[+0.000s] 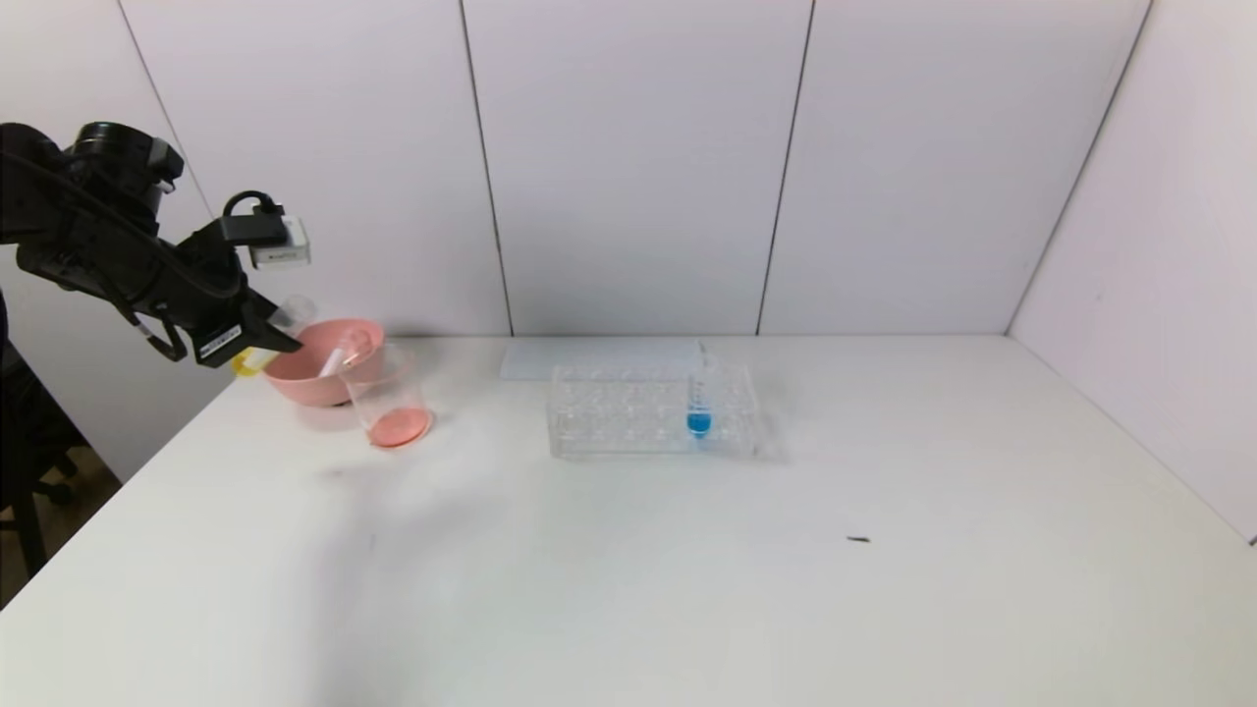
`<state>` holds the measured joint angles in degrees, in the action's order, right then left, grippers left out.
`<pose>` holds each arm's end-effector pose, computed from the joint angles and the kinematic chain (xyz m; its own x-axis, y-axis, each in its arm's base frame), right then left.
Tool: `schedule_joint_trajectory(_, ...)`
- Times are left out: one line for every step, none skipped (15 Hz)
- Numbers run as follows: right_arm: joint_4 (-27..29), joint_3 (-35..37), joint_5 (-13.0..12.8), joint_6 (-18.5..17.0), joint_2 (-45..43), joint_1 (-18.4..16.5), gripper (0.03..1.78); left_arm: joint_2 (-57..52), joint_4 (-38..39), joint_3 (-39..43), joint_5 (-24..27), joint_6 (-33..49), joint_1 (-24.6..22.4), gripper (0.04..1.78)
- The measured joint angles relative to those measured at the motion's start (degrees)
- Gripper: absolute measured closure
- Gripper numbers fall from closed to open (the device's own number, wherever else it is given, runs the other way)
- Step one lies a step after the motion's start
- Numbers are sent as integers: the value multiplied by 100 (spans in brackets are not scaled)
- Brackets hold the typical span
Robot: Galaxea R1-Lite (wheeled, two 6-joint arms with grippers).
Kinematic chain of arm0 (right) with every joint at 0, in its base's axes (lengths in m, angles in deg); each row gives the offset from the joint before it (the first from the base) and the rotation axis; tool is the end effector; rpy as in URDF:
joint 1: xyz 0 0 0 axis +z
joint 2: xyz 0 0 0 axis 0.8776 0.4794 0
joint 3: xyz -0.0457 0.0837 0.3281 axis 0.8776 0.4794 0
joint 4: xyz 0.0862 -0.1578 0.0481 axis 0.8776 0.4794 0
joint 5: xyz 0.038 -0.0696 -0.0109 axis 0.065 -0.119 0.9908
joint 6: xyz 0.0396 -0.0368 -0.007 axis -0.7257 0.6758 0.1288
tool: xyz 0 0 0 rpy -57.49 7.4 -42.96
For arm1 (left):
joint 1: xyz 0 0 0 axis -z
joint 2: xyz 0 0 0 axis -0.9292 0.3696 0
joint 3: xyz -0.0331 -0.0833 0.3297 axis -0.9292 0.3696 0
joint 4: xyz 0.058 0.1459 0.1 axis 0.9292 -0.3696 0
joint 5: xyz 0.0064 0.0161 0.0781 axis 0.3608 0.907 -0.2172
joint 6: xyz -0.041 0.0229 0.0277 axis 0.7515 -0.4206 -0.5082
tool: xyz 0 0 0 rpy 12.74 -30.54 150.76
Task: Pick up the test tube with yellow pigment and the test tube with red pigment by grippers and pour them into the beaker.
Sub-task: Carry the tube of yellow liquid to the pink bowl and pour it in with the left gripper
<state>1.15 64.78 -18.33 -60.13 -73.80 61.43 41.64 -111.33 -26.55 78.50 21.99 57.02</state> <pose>-0.0371 -0.0001 0.0758 1.0000 -0.0003 0.0013 0.0003 1.0000 0.0033 0.4115 0.0633 0.2627 0.6720 -0.2125 -0.7094 0.6906 0.5258 0.4966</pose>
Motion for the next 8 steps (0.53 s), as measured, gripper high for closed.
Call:
schedule_joint_trajectory(0,0,0,0,0,0,11,16,-27,-20,-17,-15,22,137)
schedule_joint_trajectory(0,0,0,0,0,0,11,30,-132,-61,-28,-80,33,137)
schedule_joint_trajectory(0,0,0,0,0,0,11,44,-267,-135,-61,-135,43,137)
schedule_joint_trajectory(0,0,0,0,0,0,11,68,-482,-240,-146,-182,60,137)
schedule_joint_trajectory(0,0,0,0,0,0,11,90,-573,-297,-205,-194,77,137)
schedule_joint_trajectory(0,0,0,0,0,0,11,110,-586,-328,-221,-204,93,137)
schedule_joint_trajectory(0,0,0,0,0,0,11,126,-592,-339,-227,-216,99,137)
schedule_joint_trajectory(0,0,0,0,0,0,11,138,-597,-350,-251,-267,104,137)
